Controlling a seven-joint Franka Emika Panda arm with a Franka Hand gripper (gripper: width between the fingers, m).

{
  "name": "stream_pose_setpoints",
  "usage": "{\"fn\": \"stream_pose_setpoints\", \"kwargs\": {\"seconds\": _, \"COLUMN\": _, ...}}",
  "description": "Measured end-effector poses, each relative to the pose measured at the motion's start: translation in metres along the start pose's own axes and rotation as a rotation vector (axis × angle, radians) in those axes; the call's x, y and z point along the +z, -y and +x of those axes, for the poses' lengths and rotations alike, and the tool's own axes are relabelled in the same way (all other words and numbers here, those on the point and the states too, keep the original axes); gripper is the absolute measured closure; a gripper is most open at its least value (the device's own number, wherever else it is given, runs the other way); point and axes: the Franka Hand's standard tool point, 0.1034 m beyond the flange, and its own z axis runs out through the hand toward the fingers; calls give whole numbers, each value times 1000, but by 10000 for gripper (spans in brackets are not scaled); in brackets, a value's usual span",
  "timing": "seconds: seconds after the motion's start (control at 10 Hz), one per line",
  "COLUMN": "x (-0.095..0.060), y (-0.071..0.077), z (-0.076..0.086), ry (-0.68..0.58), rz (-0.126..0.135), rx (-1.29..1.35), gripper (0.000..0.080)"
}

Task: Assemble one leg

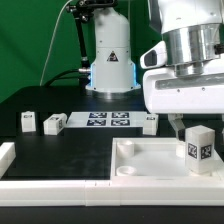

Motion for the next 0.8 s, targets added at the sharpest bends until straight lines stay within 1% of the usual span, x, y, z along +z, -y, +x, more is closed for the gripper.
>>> {"fn": "stream_pose_setpoints", "kwargs": {"seconds": 0.2, "x": 1, "y": 2, "z": -1, "ry": 0, "rz": -12, "rx": -259, "gripper": 152}}
{"fn": "stream_pose_setpoints", "kwargs": {"seconds": 0.3, "x": 2, "y": 3, "z": 0, "ry": 5, "rz": -14, "rx": -335, "gripper": 150}}
{"fn": "stream_pose_setpoints", "kwargs": {"seconds": 0.4, "x": 1, "y": 4, "z": 2, "ry": 12, "rz": -24, "rx": -472, "gripper": 150}}
{"fn": "stream_pose_setpoints", "kwargs": {"seconds": 0.6, "x": 0, "y": 0, "z": 9, "ry": 16, "rz": -32, "rx": -691, "gripper": 150}}
{"fn": "stream_pose_setpoints", "kwargs": {"seconds": 0.8, "x": -1, "y": 0, "z": 11, "ry": 13, "rz": -40, "rx": -853, "gripper": 150}}
